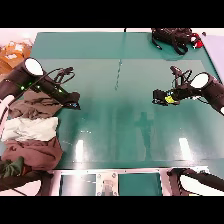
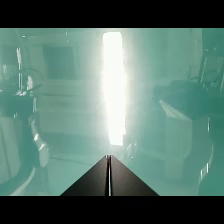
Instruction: Fold the shirts.
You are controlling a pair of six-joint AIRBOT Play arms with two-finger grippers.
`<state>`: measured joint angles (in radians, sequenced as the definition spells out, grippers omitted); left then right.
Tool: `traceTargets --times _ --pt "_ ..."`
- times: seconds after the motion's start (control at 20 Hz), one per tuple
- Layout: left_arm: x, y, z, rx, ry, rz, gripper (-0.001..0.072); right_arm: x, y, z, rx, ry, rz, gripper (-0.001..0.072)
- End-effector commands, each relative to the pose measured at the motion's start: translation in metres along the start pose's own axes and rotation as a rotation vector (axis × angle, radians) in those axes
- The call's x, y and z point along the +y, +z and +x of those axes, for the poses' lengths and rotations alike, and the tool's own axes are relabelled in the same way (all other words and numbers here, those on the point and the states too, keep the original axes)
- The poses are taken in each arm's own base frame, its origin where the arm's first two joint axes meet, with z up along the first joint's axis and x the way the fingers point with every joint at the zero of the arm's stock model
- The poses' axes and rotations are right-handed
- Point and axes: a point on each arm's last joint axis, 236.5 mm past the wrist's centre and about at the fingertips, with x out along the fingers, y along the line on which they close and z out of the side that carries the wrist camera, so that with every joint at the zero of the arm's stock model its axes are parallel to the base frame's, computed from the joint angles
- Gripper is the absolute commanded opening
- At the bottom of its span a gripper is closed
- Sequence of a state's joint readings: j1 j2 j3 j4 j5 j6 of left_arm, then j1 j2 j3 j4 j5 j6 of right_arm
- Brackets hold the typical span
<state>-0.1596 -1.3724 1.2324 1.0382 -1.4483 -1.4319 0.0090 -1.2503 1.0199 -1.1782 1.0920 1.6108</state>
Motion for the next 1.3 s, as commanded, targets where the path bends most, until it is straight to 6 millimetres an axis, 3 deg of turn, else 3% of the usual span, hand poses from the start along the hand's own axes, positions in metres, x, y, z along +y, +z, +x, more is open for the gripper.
traceTargets --times 0.0,0.75,0.95,1.1,1.15,1.2,1.25 --pt "0.000 0.000 0.000 -0.001 0.000 0.000 0.0025 0.000 0.000 0.000 0.000 0.000 0.000 0.0014" --pt "-0.001 0.001 0.000 -0.007 -0.003 -0.001 0.0025 0.000 0.000 0.000 0.000 0.000 0.000 0.0014" --pt "0.003 0.043 -0.004 -0.185 0.011 -0.003 0.0024 0.001 0.007 0.000 -0.028 0.001 0.001 0.0014" --pt "0.031 0.069 -0.013 -0.297 0.136 0.026 0.0027 0.001 0.016 -0.001 -0.068 0.004 0.002 0.0014" --pt "0.047 0.077 -0.020 -0.331 0.217 0.053 0.0204 0.001 0.018 -0.001 -0.078 0.004 0.002 0.0015" --pt "0.070 0.086 -0.032 -0.364 0.334 0.086 0.0714 0.001 0.025 -0.001 -0.107 0.005 0.003 0.0029" --pt "0.093 0.092 -0.045 -0.394 0.445 0.082 0.0708 0.002 0.029 -0.002 -0.125 0.005 0.003 0.0100"
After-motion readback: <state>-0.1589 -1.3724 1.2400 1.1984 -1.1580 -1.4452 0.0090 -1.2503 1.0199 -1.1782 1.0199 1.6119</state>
